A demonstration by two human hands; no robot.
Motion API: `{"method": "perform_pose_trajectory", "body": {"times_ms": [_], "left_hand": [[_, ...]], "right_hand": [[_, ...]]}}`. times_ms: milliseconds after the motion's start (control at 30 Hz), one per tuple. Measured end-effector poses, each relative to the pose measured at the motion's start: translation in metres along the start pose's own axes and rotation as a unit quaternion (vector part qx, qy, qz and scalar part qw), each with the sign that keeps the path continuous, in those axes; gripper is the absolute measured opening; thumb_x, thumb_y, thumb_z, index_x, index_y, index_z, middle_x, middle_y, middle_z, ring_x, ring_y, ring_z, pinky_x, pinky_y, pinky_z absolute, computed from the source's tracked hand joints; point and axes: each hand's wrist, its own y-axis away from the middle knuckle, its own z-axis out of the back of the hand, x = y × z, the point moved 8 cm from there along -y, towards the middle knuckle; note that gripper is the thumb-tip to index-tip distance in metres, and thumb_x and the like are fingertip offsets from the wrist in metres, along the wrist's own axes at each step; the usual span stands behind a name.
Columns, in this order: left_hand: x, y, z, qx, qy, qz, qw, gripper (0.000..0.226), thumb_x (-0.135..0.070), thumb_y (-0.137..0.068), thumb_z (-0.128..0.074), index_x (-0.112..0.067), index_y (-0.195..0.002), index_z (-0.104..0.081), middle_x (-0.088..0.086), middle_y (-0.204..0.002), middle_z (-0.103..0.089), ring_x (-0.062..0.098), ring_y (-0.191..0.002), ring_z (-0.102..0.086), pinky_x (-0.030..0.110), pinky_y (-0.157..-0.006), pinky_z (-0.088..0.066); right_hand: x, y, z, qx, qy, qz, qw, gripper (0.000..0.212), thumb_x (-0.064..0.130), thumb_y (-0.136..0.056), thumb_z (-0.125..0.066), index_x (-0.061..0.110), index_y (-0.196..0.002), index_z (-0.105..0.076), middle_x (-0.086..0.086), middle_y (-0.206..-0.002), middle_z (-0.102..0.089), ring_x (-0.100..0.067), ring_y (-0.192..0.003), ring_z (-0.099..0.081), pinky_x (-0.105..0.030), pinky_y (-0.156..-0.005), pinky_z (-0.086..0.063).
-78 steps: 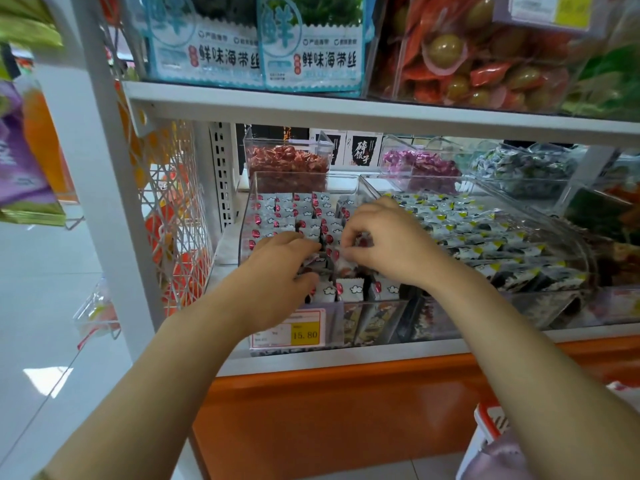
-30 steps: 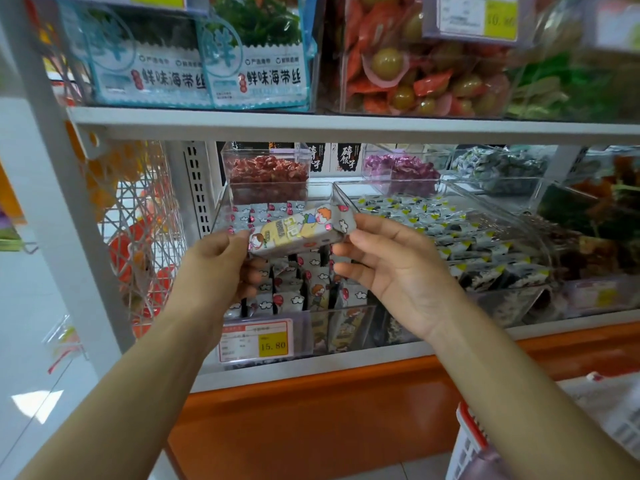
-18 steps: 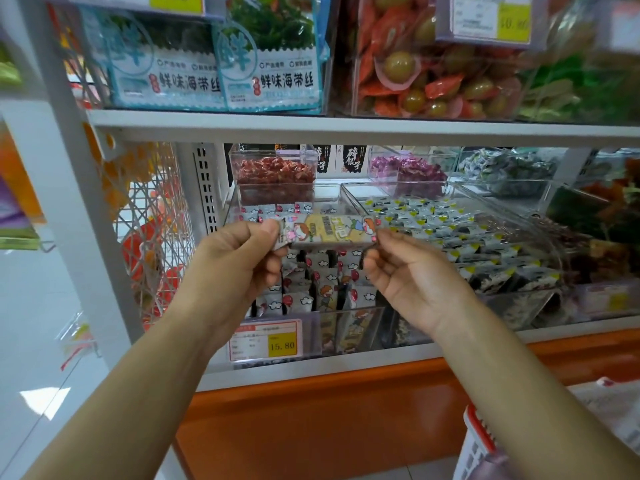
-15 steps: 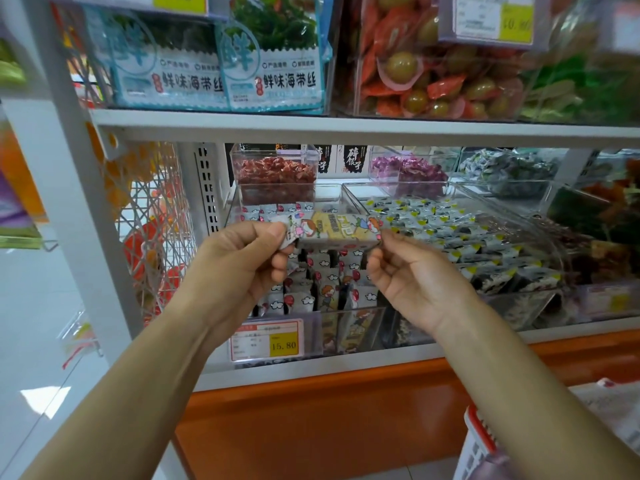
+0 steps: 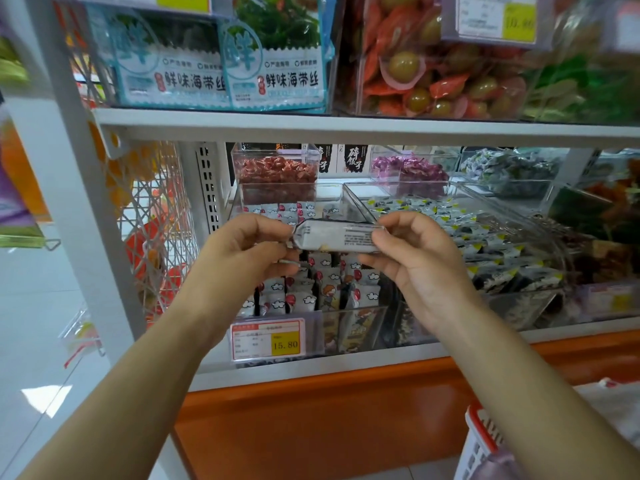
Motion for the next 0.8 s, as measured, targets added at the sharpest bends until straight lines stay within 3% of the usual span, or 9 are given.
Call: {"method": "perform_pose_trajectory", "body": {"times_ms": [100,167,267,333,500,633,667,800], "left_hand": [[0.003,0.0,-0.002,0.017,0.016,0.021,1.0,0.017,-0.01,-0.08,-0.065,-0.014,-0.097,-0.064,0.008,-0.096,-0.07,0.022,-0.087,-0.069,0.029,-0.077,-0.054],[0.001,0.001,-0.002,0.007,-0.013,0.009,1.0,0.023,-0.02,-0.078,-0.066,-0.017,-0.101,-0.063,0.005,-0.096,-0.071,0.019,-0.087,-0.069,0.025,-0.075,-0.055],[-0.004,0.003,-0.001,0.0,-0.043,-0.003,0.999,0.025,-0.016,-0.085,-0.06,-0.019,-0.11,-0.063,0.003,-0.095,-0.072,0.014,-0.086,-0.069,0.019,-0.073,-0.055],[-0.007,0.004,-0.002,0.01,-0.075,-0.012,0.997,0.028,-0.016,-0.087,-0.059,-0.018,-0.114,-0.064,0.0,-0.096,-0.072,0.011,-0.084,-0.069,0.014,-0.071,-0.053],[-0.014,0.008,-0.01,0.043,-0.106,-0.021,0.993,0.02,-0.01,-0.084,-0.062,-0.02,-0.1,-0.068,-0.002,-0.089,-0.072,0.008,-0.079,-0.069,0.01,-0.066,-0.051],[-0.009,0.008,-0.012,0.048,-0.125,0.003,0.991,0.011,-0.019,-0.08,-0.067,-0.022,-0.09,-0.066,-0.001,-0.087,-0.07,0.015,-0.082,-0.068,0.025,-0.073,-0.058],[-0.008,0.009,-0.013,0.046,-0.13,0.007,0.99,0.013,-0.025,-0.078,-0.068,-0.02,-0.09,-0.065,0.001,-0.087,-0.07,0.018,-0.083,-0.068,0.03,-0.074,-0.058],[-0.012,0.008,-0.013,0.019,-0.204,-0.014,0.979,0.023,-0.034,-0.077,-0.067,-0.013,-0.084,-0.062,0.011,-0.083,-0.068,0.03,-0.079,-0.065,0.046,-0.072,-0.057]], "right_hand": [[0.003,0.001,-0.006,0.022,0.071,0.036,0.997,0.025,-0.006,-0.086,-0.057,0.015,-0.097,-0.064,-0.008,-0.11,-0.059,-0.024,-0.098,-0.065,-0.025,-0.07,-0.056],[0.002,0.002,-0.01,0.041,0.1,0.042,0.993,0.029,-0.003,-0.087,-0.057,0.02,-0.101,-0.066,-0.005,-0.111,-0.063,-0.019,-0.095,-0.067,-0.028,-0.074,-0.057],[0.003,0.003,-0.014,0.052,0.133,0.05,0.988,0.019,0.008,-0.086,-0.063,0.022,-0.095,-0.071,-0.004,-0.097,-0.071,-0.017,-0.088,-0.069,-0.034,-0.078,-0.057],[0.005,0.004,-0.013,0.047,0.151,0.062,0.985,0.014,0.011,-0.084,-0.066,0.023,-0.086,-0.074,-0.001,-0.087,-0.072,-0.018,-0.085,-0.069,-0.033,-0.072,-0.059],[0.009,0.004,-0.011,0.026,0.155,0.071,0.985,0.019,0.01,-0.085,-0.064,0.013,-0.067,-0.07,-0.008,-0.071,-0.068,-0.021,-0.069,-0.068,-0.03,-0.055,-0.058],[0.014,0.004,-0.01,0.011,0.232,0.121,0.965,0.021,0.015,-0.087,-0.063,0.0,-0.072,-0.066,-0.029,-0.077,-0.062,-0.035,-0.07,-0.064,-0.046,-0.06,-0.058],[0.016,0.006,-0.012,0.019,0.251,0.138,0.958,0.022,0.016,-0.087,-0.064,0.0,-0.072,-0.066,-0.027,-0.075,-0.062,-0.035,-0.07,-0.063,-0.046,-0.063,-0.057],[0.022,0.012,-0.022,0.049,0.295,0.18,0.937,0.02,0.017,-0.085,-0.066,0.024,-0.066,-0.068,0.01,-0.063,-0.066,-0.002,-0.06,-0.059,-0.015,-0.058,-0.047]]}}
